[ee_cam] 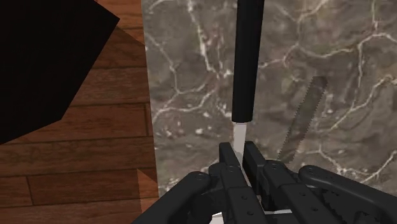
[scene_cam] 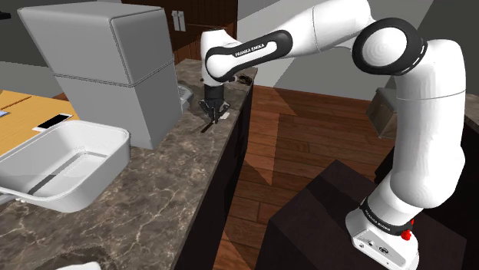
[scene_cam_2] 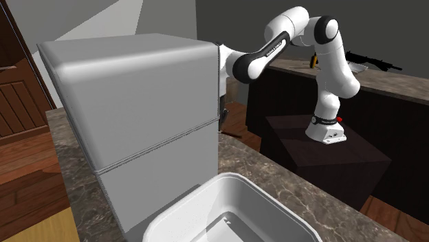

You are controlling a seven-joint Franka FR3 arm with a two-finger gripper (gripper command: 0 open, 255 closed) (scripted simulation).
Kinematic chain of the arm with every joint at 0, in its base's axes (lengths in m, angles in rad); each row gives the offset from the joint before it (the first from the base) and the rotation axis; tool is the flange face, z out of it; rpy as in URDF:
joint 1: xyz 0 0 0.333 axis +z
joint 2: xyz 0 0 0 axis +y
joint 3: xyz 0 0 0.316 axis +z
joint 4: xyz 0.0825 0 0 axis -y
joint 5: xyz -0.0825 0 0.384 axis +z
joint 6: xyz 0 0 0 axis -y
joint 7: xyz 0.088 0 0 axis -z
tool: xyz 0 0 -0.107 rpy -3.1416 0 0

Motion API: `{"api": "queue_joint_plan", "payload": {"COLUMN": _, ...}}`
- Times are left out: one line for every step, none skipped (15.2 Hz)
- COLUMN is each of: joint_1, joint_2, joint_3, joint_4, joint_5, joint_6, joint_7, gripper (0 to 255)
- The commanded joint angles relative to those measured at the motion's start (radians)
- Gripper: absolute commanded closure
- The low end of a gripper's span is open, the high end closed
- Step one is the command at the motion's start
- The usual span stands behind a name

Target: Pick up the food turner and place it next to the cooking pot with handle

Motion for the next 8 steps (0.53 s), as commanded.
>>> {"api": "queue_joint_plan", "payload": {"joint_1": 0.0, "joint_2": -0.005, "joint_3": 0.001, "joint_4": 0.02, "joint_5": 0.003, "joint_6": -0.025, "joint_7": -0.002, "gripper": 255}}
{"api": "queue_joint_plan", "payload": {"joint_1": 0.0, "joint_2": -0.009, "joint_3": 0.002, "joint_4": 0.028, "joint_5": 0.005, "joint_6": -0.036, "joint_7": -0.003, "gripper": 255}}
{"api": "queue_joint_plan", "payload": {"joint_1": 0.0, "joint_2": -0.013, "joint_3": 0.003, "joint_4": 0.035, "joint_5": 0.006, "joint_6": -0.048, "joint_7": -0.004, "gripper": 255}}
{"api": "queue_joint_plan", "payload": {"joint_1": -0.001, "joint_2": -0.017, "joint_3": 0.004, "joint_4": 0.043, "joint_5": 0.008, "joint_6": -0.059, "joint_7": -0.004, "gripper": 255}}
{"api": "queue_joint_plan", "payload": {"joint_1": -0.001, "joint_2": -0.02, "joint_3": 0.005, "joint_4": 0.052, "joint_5": 0.009, "joint_6": -0.071, "joint_7": -0.005, "gripper": 255}}
{"api": "queue_joint_plan", "payload": {"joint_1": 0.0, "joint_2": -0.024, "joint_3": 0.006, "joint_4": 0.06, "joint_5": 0.011, "joint_6": -0.083, "joint_7": -0.005, "gripper": 255}}
{"api": "queue_joint_plan", "payload": {"joint_1": 0.0, "joint_2": -0.027, "joint_3": 0.007, "joint_4": 0.069, "joint_5": 0.012, "joint_6": -0.095, "joint_7": -0.006, "gripper": 255}}
{"api": "queue_joint_plan", "payload": {"joint_1": 0.0, "joint_2": -0.03, "joint_3": 0.008, "joint_4": 0.078, "joint_5": 0.014, "joint_6": -0.106, "joint_7": -0.006, "gripper": 255}}
